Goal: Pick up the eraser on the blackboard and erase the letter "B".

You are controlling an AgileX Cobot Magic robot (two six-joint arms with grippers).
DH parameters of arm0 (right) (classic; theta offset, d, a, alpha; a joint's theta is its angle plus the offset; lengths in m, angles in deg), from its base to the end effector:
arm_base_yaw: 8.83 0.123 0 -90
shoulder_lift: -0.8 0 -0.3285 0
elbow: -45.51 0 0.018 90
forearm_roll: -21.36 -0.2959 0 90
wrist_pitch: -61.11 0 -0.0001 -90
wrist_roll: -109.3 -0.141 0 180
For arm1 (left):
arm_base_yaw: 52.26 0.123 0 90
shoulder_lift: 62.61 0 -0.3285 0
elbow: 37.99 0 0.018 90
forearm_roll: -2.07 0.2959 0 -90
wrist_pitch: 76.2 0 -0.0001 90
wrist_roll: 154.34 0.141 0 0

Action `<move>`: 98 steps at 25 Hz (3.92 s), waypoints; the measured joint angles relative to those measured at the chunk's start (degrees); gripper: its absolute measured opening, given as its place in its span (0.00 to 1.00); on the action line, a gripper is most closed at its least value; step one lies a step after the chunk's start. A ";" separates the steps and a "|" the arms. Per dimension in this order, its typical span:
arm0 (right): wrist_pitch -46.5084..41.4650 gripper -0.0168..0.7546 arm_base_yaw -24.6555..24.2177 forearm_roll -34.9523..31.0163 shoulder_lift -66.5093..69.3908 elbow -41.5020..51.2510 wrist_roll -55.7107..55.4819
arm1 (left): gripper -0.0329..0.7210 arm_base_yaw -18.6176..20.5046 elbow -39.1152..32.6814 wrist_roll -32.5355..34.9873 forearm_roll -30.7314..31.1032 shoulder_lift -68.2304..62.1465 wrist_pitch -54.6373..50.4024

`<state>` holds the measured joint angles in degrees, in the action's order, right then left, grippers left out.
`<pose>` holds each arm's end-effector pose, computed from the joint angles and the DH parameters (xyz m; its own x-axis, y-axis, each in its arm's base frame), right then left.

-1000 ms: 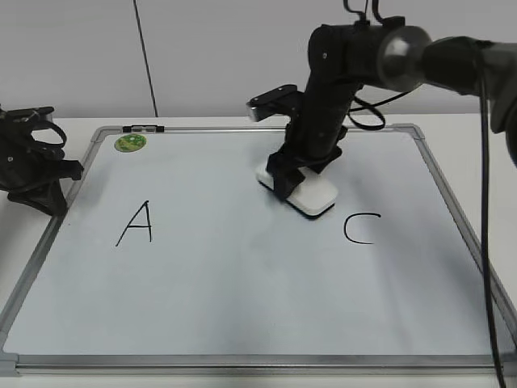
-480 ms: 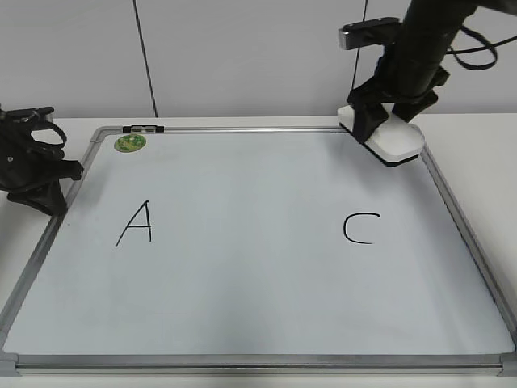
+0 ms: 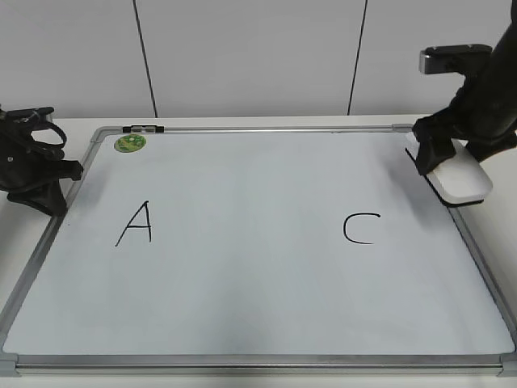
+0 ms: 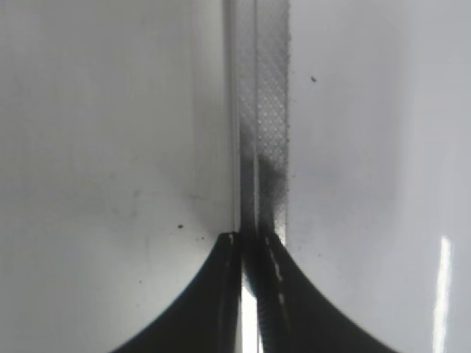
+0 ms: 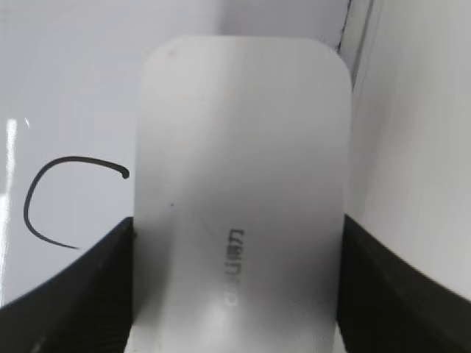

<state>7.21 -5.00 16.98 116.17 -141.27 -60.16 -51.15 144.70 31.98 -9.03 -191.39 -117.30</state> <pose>0.4678 0.0400 0.2084 -0.9302 -0.2007 -0.3074 -0.2161 0.9762 0.0164 0.4879 -0.0084 0.0832 -0.9725 -0.0550 -0.2262 -0.0255 0.9910 -0.1315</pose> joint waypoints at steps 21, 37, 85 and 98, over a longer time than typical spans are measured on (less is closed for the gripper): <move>15.93 0.71 -4.01 -1.91 1.40 12.51 -4.21 | 0.10 0.00 0.00 0.00 0.00 0.00 -0.10; 16.26 0.71 -4.01 -6.56 7.88 7.40 -0.73 | 0.10 0.00 0.00 0.00 -0.10 0.00 -0.10; -13.24 0.79 -4.01 -5.96 -29.77 4.32 1.93 | 0.58 0.00 3.73 0.12 1.24 39.77 -29.64; -13.24 0.79 -4.01 -5.28 -57.09 24.03 2.06 | 0.58 0.00 -18.45 -0.20 -1.30 70.38 -30.23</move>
<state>-6.03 -9.01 11.70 59.08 -117.24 -58.10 -51.15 126.26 31.78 -10.33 -121.01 -147.52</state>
